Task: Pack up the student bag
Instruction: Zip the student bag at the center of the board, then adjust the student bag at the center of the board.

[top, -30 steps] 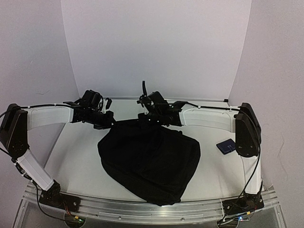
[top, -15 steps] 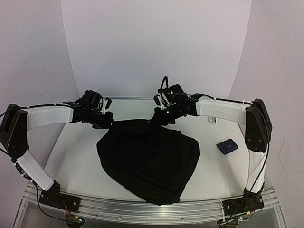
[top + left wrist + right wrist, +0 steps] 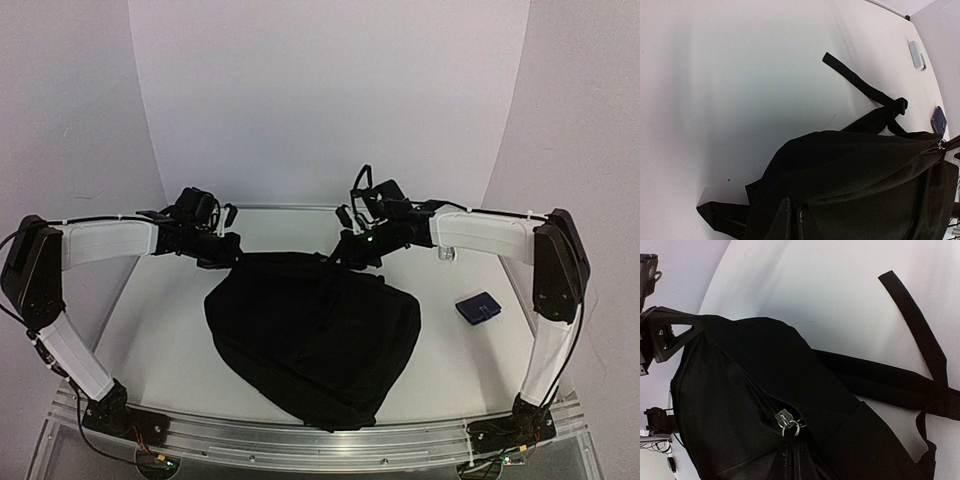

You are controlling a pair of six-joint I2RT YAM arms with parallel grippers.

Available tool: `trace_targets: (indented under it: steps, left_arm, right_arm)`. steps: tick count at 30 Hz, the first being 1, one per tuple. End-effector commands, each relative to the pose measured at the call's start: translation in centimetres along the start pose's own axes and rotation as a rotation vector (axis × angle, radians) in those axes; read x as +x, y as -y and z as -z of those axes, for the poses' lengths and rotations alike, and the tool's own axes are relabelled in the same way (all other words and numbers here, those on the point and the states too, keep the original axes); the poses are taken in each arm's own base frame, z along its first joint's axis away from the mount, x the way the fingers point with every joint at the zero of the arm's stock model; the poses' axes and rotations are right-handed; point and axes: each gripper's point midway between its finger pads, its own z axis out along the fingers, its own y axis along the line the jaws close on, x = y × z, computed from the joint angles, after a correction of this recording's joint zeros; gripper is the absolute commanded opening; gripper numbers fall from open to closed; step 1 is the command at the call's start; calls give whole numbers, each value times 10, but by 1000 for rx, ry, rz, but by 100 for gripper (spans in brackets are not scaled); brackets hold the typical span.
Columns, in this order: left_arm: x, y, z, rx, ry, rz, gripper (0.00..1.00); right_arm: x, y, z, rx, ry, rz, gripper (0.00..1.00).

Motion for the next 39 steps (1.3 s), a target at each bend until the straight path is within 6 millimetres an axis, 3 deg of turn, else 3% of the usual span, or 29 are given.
trace_targets:
  steps: [1,7,9,14,17,20,22,26,34,36,39]
  left_arm:
    - [-52,-13,2,-47,141,-53,0]
    - [-90,-1,-28,-2,186,-126,0]
    - [-112,5,-36,13,212,-134,0]
    - [-141,12,-57,34,223,-152,2]
    - [-150,18,-55,44,220,-151,17]
    - [-149,23,-40,48,214,-129,47]
    - [-144,23,-21,39,213,-92,64]
    - [-114,22,20,35,185,7,83]
    - [-8,-2,70,33,99,310,95]
    - [11,-4,78,57,94,362,96]
    - [31,-3,80,102,67,418,97]
  right_arm:
    - [-26,-24,48,-53,89,46,5]
    - [-38,-36,83,-37,178,92,33]
    - [-35,-34,94,-15,201,99,42]
    - [-26,-14,116,93,261,94,64]
    - [-18,-3,118,128,262,79,71]
    - [-6,14,107,166,227,63,74]
    - [2,30,96,204,200,50,76]
    - [12,50,76,224,151,33,85]
    - [26,84,52,231,94,3,85]
    - [29,89,48,226,82,-5,80]
    - [36,87,43,189,61,-8,64]
